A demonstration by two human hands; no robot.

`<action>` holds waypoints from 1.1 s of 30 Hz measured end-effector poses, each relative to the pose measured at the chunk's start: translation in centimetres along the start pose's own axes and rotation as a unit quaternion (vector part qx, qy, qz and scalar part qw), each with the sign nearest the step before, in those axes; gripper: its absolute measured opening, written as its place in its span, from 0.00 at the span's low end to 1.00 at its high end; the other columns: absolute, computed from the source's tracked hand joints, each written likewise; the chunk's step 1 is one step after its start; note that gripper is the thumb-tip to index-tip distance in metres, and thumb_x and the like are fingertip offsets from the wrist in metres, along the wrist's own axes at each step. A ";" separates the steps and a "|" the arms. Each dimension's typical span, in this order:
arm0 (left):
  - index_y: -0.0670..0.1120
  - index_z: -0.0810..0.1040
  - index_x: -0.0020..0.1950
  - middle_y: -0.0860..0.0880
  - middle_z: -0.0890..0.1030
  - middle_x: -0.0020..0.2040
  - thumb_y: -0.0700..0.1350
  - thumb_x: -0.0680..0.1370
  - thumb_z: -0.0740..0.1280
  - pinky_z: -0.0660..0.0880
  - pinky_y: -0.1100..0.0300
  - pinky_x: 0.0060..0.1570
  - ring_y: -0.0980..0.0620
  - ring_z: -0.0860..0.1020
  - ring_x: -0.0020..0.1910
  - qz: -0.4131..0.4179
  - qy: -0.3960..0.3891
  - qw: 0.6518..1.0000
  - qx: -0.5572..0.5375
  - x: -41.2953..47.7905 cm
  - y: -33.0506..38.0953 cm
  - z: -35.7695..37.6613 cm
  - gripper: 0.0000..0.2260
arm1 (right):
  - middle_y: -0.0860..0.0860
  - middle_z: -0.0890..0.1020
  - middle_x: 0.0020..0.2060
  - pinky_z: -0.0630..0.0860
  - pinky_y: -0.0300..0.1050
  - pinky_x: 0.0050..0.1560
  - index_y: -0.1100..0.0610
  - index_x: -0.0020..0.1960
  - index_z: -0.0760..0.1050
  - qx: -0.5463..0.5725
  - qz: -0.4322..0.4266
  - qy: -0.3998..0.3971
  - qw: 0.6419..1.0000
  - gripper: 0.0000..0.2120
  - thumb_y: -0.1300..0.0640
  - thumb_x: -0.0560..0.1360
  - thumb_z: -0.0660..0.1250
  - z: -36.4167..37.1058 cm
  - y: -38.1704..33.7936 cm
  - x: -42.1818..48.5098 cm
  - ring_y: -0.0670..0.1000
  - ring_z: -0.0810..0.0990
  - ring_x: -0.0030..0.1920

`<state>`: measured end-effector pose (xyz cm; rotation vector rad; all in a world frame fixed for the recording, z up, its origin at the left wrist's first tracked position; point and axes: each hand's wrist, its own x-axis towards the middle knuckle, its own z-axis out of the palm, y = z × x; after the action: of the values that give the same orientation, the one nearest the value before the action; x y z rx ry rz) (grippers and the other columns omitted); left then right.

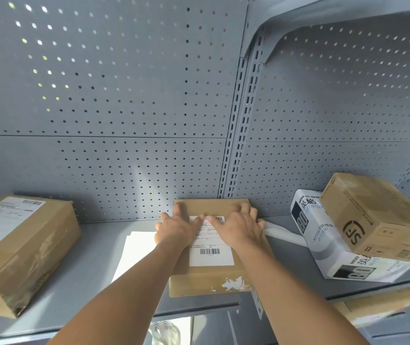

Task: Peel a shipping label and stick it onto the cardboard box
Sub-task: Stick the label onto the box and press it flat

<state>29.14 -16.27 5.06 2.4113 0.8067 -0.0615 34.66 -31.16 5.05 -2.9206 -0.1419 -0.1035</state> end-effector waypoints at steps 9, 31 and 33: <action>0.56 0.58 0.75 0.41 0.68 0.67 0.66 0.81 0.51 0.69 0.43 0.58 0.36 0.69 0.67 -0.001 -0.002 1.000 -0.019 0.5 -0.1 0.2 0.25 | 0.52 0.73 0.67 0.65 0.60 0.64 0.50 0.68 0.76 0.046 0.018 0.029 0.998 0.23 0.38 0.80 0.59 0.0 0.3 0.3 0.56 0.68 0.67; 0.49 0.55 0.82 0.39 0.73 0.73 0.55 0.83 0.59 0.67 0.46 0.70 0.37 0.68 0.74 0.054 0.029 0.979 -0.196 -0.1 -4.0 -1.6 0.29 | 0.55 0.84 0.62 0.78 0.56 0.62 0.48 0.77 0.66 0.151 -0.033 -0.012 0.988 0.27 0.46 0.80 0.64 -4.3 -0.3 -3.0 0.61 0.79 0.64; 0.50 0.58 0.82 0.42 0.73 0.74 0.54 0.84 0.59 0.66 0.47 0.70 0.38 0.67 0.75 0.056 0.047 0.967 -0.243 -0.7 -4.2 -2.8 0.27 | 0.56 0.81 0.66 0.77 0.55 0.62 0.49 0.78 0.65 0.174 -0.050 0.001 0.983 0.26 0.46 0.81 0.63 -5.6 -1.2 -4.1 0.62 0.77 0.67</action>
<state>25.83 -12.42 5.32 1.9961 0.6358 0.2687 30.10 -31.60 10.45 -2.5640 -0.2779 -0.0878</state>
